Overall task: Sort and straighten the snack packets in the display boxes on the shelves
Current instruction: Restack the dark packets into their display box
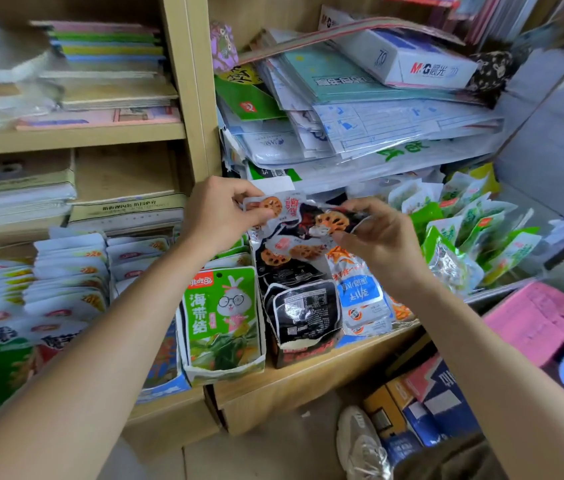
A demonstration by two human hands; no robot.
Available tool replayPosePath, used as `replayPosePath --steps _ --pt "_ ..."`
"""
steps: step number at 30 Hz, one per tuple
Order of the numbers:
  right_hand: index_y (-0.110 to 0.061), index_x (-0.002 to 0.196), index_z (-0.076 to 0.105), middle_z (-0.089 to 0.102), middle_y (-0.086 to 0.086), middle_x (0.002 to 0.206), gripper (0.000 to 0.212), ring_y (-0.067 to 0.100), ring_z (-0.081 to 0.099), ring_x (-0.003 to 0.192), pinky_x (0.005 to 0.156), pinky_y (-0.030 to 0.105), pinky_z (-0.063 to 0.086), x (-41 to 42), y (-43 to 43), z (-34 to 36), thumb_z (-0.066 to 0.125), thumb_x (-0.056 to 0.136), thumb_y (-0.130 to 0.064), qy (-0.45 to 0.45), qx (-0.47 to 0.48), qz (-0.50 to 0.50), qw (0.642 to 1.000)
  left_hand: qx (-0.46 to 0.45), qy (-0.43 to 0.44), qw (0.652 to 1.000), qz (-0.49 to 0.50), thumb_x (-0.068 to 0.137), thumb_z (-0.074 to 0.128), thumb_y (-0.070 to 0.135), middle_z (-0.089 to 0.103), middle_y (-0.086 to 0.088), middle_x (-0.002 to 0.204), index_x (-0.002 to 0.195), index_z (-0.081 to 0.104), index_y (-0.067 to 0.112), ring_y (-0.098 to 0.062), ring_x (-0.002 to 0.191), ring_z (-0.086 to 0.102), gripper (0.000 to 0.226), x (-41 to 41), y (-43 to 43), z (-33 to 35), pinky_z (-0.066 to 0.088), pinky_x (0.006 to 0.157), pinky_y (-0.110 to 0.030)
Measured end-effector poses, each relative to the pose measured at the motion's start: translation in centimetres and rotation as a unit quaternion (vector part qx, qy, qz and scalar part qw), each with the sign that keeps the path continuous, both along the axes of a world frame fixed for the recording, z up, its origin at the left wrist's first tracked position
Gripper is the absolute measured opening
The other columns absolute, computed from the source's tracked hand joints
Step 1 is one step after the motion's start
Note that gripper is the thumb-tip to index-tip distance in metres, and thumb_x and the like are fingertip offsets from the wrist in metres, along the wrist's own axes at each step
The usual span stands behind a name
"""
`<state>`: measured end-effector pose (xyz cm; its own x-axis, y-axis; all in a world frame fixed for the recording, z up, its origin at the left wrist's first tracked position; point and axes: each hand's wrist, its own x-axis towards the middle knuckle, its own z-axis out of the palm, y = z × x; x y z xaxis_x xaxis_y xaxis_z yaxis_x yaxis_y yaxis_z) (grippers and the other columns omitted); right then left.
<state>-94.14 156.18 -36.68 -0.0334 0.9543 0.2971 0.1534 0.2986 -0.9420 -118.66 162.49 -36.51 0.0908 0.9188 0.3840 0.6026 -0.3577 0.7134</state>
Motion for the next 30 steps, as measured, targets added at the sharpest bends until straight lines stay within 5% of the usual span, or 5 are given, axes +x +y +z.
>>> replayPosePath --steps 4,9,15,21,30 --pt "-0.029 0.096 0.071 0.074 -0.003 0.088 0.035 0.004 0.067 0.066 0.063 0.018 0.052 -0.7 0.9 -1.8 0.079 0.08 0.001 -0.224 0.032 -0.039 0.973 -0.022 -0.033 0.998 -0.047 0.083 0.082 0.021 0.073 0.011 0.077 0.095 0.078 0.029 -0.008 0.064 0.065 0.015 -0.6 0.2 0.1 0.061 0.071 -0.044" --pt "-0.016 0.1 0.079 0.074 0.002 0.09 0.027 0.014 0.068 0.069 0.07 0.033 0.058 -1.6 1.5 -3.0 0.083 0.076 -0.004 -0.332 0.124 -0.068 0.933 -0.063 -0.065 0.986 -0.143 0.087 0.071 0.038 0.075 0.006 0.079 0.105 0.078 0.027 -0.012 0.07 0.065 0.022 -1.3 -0.9 0.8 0.05 0.069 -0.027" --pt "-0.016 0.098 0.075 0.075 -0.006 0.082 0.027 0.017 0.068 0.067 0.07 0.036 0.058 -2.4 1.4 -3.3 0.084 0.074 -0.009 -0.331 0.085 -0.113 0.933 0.028 0.117 0.986 -0.116 0.06 0.081 0.063 0.068 0.016 0.1 0.108 0.072 0.036 -0.009 0.091 0.065 0.056 -0.4 -2.4 0.2 0.054 0.079 -0.037" --pt "-0.018 0.084 0.068 0.069 -0.005 0.071 0.028 0.0 0.06 0.058 0.056 0.014 0.043 -1.7 1.7 -3.0 0.091 0.069 -0.02 -0.298 0.02 -0.095 0.95 -0.005 0.167 0.978 -0.127 0.052 0.066 0.089 0.068 0.022 0.114 0.12 0.063 0.045 -0.005 0.101 0.062 0.081 0.7 -3.1 0.9 0.05 0.081 -0.032" --pt "-0.018 0.092 0.07 0.069 -0.003 0.079 0.02 0.012 0.065 0.065 0.061 0.031 0.055 -1.1 -0.4 -0.6 0.083 0.081 -0.028 -0.211 0.011 -0.047 0.976 0.049 0.133 0.989 -0.041 0.076 0.084 0.043 0.064 0.019 0.066 0.102 0.075 0.039 -0.014 0.068 0.062 0.028 1.0 -2.9 -0.1 0.041 0.059 -0.026"
